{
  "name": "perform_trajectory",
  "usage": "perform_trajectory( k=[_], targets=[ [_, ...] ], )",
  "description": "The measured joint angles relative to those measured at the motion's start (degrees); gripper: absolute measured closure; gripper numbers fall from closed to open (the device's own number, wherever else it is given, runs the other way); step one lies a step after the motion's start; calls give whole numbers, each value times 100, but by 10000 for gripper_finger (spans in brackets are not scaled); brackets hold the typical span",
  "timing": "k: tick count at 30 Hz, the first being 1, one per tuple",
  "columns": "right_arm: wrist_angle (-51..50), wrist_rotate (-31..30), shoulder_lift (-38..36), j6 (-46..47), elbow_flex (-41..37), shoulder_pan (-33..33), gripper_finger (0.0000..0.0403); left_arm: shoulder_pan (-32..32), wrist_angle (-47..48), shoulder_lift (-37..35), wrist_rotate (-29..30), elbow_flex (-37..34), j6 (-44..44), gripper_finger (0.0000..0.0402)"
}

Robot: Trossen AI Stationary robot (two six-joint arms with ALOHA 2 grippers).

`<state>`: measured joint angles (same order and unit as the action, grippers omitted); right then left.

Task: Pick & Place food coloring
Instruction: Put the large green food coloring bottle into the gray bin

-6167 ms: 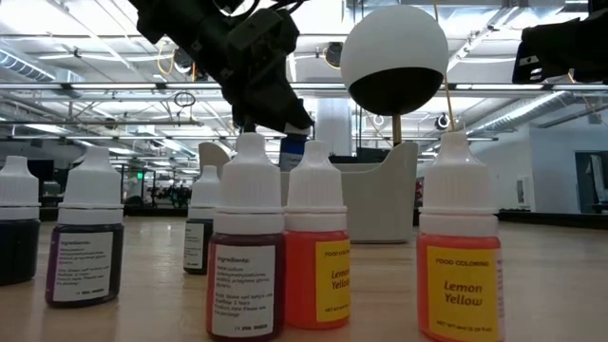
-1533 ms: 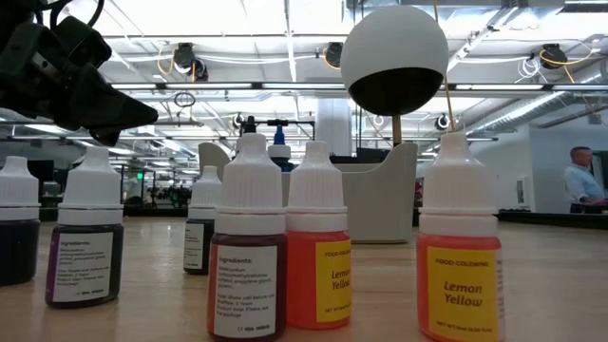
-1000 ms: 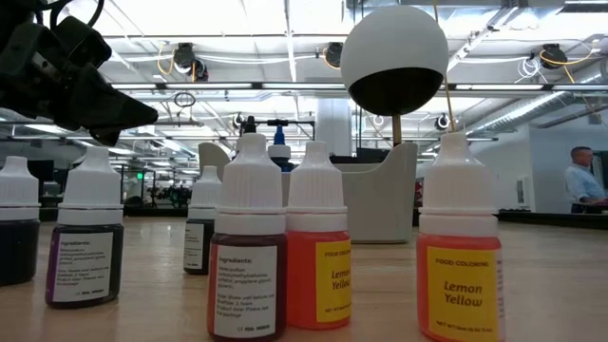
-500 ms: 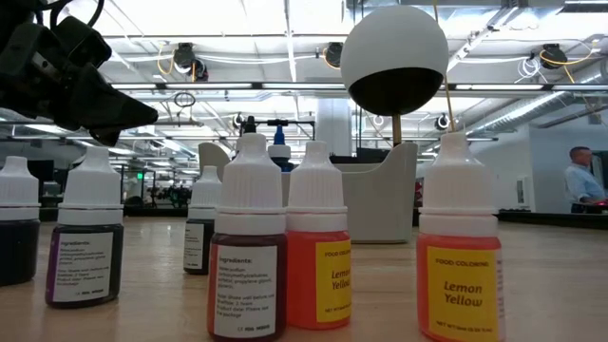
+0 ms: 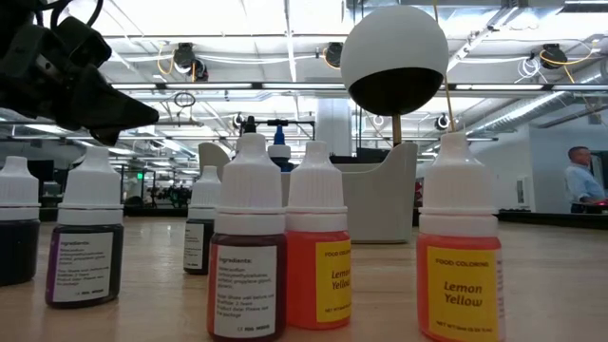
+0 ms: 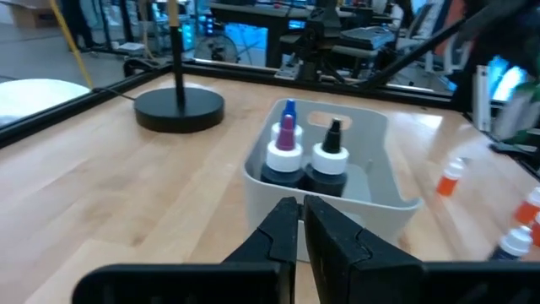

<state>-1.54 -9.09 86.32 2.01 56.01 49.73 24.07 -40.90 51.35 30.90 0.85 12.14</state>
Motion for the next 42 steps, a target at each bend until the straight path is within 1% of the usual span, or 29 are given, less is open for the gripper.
perform_trajectory(
  k=[2,5,7,9,14,15,18,21,22,23,29,35,42],
  targets=[
    [-9,-155,-108,-246,175,-76,292,1,2,0,110,0,0,369],
    [-2,-810,-287,-563,327,-304,293,-1,3,1,129,1,25,369],
    [57,-1301,-396,-593,381,-586,293,1,2,0,129,1,60,369],
    [73,-1506,-457,-603,387,-987,292,-1,6,0,129,1,103,369],
    [147,-1459,-413,-642,385,-2133,293,-1,6,0,128,1,107,369],
    [212,-1365,-361,-663,385,-2357,293,-1,7,0,128,1,109,369],
    [267,-861,-147,-725,380,-2910,293,1,13,0,127,1,109,369],
    [480,-196,103,-725,380,-3294,290,-1,26,0,124,1,113,369],
    [528,-70,187,-730,380,-3390,290,-1,31,0,124,1,115,369],
    [566,33,268,-757,380,-3474,290,-1,38,2,121,1,116,369],
    [752,49,713,-889,495,-3725,291,-1,46,0,118,1,127,369],
    [482,33,1308,-865,926,-3742,291,-1,47,0,113,1,125,369],
    [343,11,1504,-715,1038,-3848,288,-1,48,0,113,1,122,369]
  ],
)
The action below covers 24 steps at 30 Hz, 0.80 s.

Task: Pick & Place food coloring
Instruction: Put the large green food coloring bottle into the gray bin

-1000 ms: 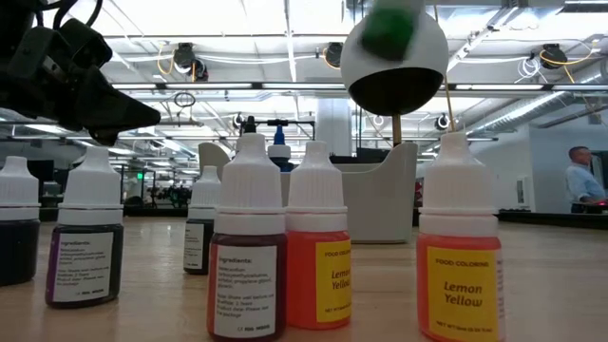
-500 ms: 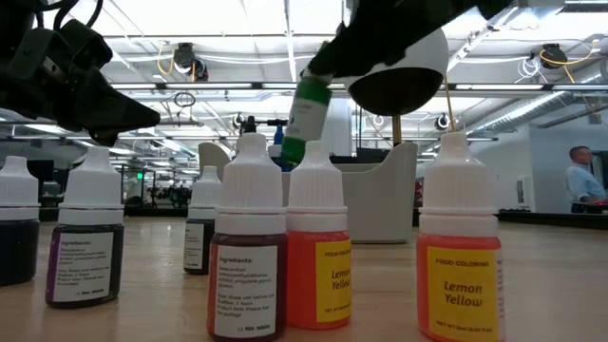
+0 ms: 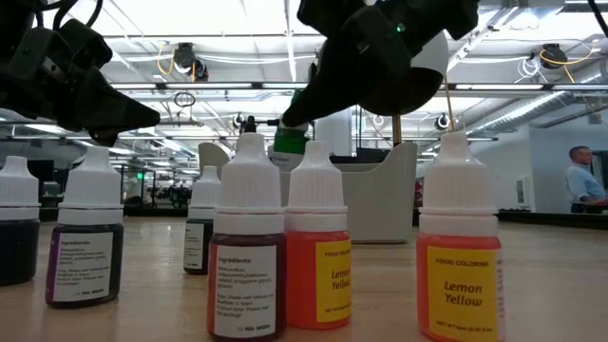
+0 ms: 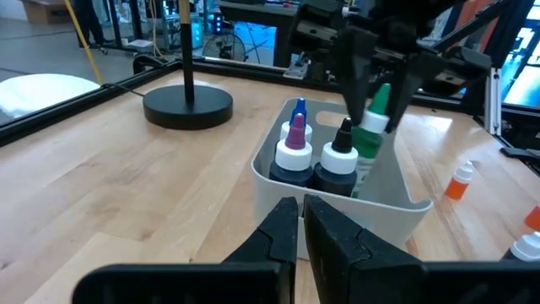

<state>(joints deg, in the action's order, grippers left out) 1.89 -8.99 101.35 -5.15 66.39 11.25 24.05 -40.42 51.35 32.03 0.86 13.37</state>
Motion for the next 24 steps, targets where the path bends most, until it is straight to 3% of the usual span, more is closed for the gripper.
perform_trajectory(
  k=[24],
  targets=[
    [387,15,14,33,-175,-180,287,0,-2,0,4,0,-11,369]
  ],
)
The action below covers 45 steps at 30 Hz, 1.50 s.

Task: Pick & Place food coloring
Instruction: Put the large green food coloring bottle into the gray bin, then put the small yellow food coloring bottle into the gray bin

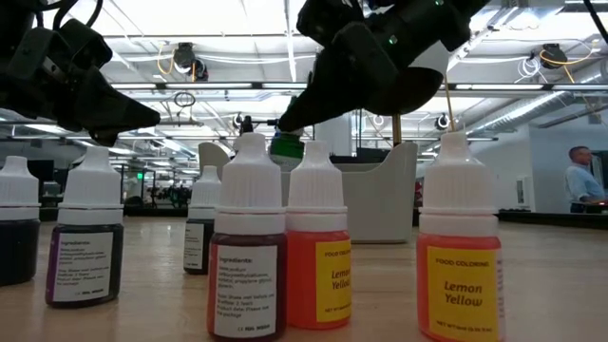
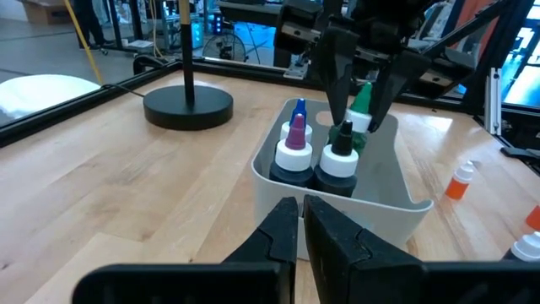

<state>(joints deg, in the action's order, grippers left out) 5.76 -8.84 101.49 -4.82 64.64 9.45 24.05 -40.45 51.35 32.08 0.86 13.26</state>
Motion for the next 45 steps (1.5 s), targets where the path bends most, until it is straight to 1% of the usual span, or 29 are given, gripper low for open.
perform_trajectory(
  k=[4,10,14,27,34,38,42,45],
  targets=[
    [-57,-2,106,0,-17,0,288,2,0,0,0,0,0,369],
    [221,-2,342,-2,4,-31,285,0,10,2,2,0,2,369],
    [233,1,347,-25,6,-42,284,0,10,2,10,0,1,369],
    [328,-7,365,68,-7,-105,225,1,15,0,5,0,0,369],
    [532,-6,316,-81,-7,-85,204,1,17,0,2,0,2,369],
    [515,-9,140,-155,-7,29,200,0,32,0,-1,0,8,369],
    [319,-13,-285,-212,-7,221,200,0,52,0,-4,0,12,369],
    [-353,-1,-847,-195,-7,420,200,2,52,0,-7,0,60,369]
  ],
)
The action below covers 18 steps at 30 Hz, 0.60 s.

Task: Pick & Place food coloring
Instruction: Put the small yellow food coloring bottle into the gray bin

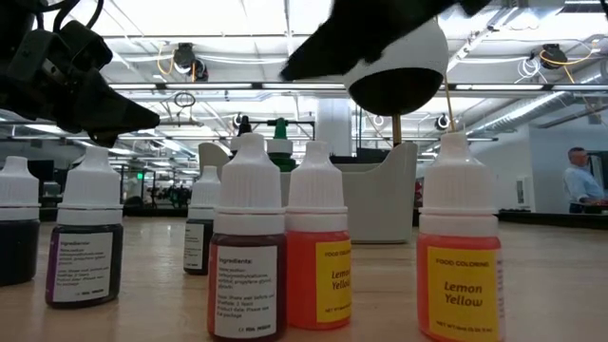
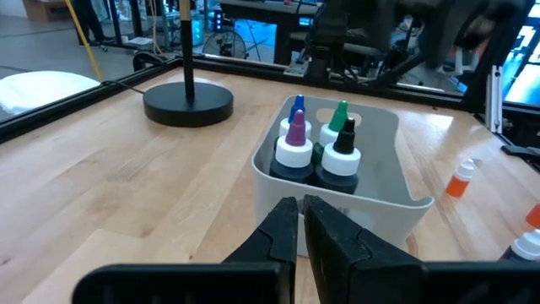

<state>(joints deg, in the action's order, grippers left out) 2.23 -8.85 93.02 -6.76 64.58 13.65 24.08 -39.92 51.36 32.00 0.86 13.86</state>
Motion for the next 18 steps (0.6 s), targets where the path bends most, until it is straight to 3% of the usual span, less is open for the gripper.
perform_trajectory(
  k=[3,7,14,18],
  targets=[
    [-561,13,-636,45,-73,208,212,0,-2,0,-34,0,42,369],
    [-523,7,-1703,-2,-734,539,259,0,-3,0,-47,0,147,369],
    [1353,-30,-3342,209,-2996,875,382,0,-40,2,-59,0,451,369],
    [2592,-8,-3659,554,-4008,1030,391,0,-133,1,-278,0,1099,369]
  ],
)
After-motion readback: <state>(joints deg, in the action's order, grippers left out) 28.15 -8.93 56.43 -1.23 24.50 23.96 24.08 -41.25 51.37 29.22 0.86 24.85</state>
